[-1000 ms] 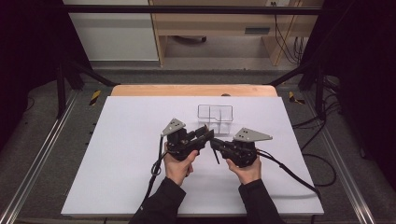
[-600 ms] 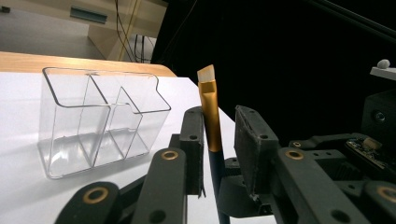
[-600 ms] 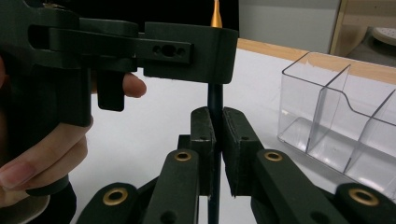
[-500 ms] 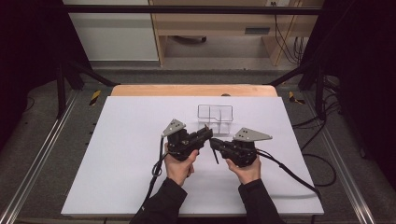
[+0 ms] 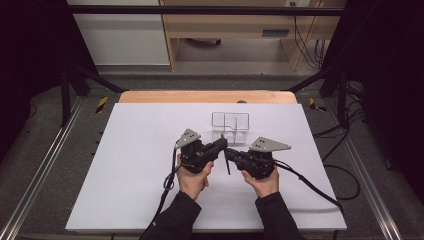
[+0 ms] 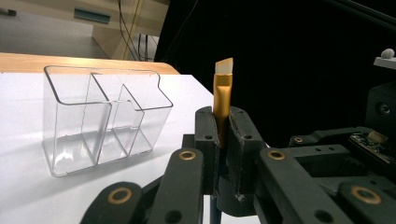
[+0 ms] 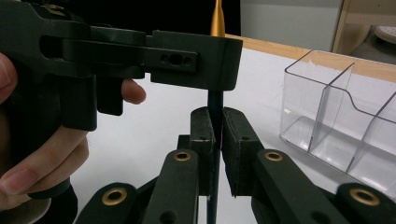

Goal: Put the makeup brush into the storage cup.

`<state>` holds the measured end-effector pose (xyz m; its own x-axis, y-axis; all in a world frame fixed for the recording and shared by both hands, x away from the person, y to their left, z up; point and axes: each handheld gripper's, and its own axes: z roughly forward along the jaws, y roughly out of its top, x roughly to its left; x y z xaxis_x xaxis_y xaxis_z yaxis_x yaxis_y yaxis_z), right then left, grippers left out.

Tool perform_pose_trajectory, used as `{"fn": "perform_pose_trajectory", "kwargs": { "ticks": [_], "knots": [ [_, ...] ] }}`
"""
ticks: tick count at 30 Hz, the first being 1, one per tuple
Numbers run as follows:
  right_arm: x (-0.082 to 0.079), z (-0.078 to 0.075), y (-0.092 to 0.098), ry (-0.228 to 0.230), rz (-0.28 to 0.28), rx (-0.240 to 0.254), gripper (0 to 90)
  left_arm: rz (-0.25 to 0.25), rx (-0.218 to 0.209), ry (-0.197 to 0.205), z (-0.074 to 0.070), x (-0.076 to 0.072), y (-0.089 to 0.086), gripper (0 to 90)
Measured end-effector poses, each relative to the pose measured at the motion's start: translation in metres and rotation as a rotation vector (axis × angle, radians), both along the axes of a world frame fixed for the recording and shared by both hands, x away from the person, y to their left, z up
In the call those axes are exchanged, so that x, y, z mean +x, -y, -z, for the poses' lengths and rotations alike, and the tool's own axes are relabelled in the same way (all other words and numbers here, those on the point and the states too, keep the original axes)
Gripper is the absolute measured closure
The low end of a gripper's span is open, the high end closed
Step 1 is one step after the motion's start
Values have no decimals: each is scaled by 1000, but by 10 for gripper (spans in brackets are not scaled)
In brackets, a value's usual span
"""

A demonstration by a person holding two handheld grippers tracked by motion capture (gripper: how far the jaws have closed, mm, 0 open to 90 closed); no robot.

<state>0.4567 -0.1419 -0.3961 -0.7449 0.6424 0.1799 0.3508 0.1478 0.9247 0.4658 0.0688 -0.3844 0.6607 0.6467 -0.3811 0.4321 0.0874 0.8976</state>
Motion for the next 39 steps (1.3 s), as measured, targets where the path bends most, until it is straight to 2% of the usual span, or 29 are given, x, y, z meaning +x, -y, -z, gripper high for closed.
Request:
{"fn": "perform_pose_trajectory", "kwargs": {
  "ticks": [6,10,15,20,27,33,39],
  "knots": [
    [-1,0,0,-2,4,-22,728,-9,14,17,-2,-1,-2,826],
    [1,0,0,-10,3,-16,717,-1,30,28,-2,-4,2,826],
    [1,0,-1,-23,-3,-17,739,10,46,33,0,-5,7,826],
    [2,0,-2,-32,-4,-26,828,19,64,42,0,-7,10,827],
    [2,-1,-2,-37,-1,-24,836,22,62,38,-1,-6,9,821],
    [3,-1,-1,-31,13,-25,837,23,58,45,-5,-6,2,678],
    [6,-2,0,-30,34,-23,837,13,91,85,-15,-10,-15,533]
  ]
}}
